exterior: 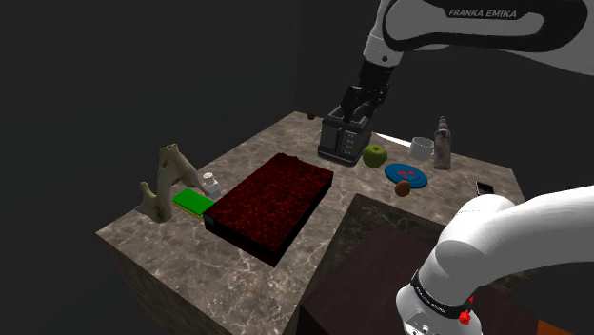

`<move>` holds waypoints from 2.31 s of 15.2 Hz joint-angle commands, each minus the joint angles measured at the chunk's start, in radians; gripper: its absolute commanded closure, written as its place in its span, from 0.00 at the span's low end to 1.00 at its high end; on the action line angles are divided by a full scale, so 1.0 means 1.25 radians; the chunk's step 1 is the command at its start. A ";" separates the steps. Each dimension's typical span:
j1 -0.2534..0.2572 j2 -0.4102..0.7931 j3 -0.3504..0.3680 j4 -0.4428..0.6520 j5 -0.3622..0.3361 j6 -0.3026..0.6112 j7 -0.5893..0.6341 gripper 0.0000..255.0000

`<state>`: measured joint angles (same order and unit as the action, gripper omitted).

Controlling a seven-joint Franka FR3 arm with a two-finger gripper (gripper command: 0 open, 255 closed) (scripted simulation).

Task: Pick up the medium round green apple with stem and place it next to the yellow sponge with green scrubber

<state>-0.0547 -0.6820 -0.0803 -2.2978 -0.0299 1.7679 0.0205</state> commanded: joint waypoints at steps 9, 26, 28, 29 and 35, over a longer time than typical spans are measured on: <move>-0.042 0.146 -0.154 0.011 -0.047 0.088 -0.173 0.00; -0.105 0.589 -0.374 0.240 0.062 0.193 -0.517 0.00; -0.116 0.625 -0.379 0.265 0.079 0.194 -0.541 0.00; -0.117 0.628 -0.378 0.257 0.082 0.204 -0.542 0.00; -0.120 0.656 -0.376 0.214 0.101 0.270 -0.556 0.00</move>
<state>-0.2040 0.1263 -0.5512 -2.0232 0.0888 2.0880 -0.6701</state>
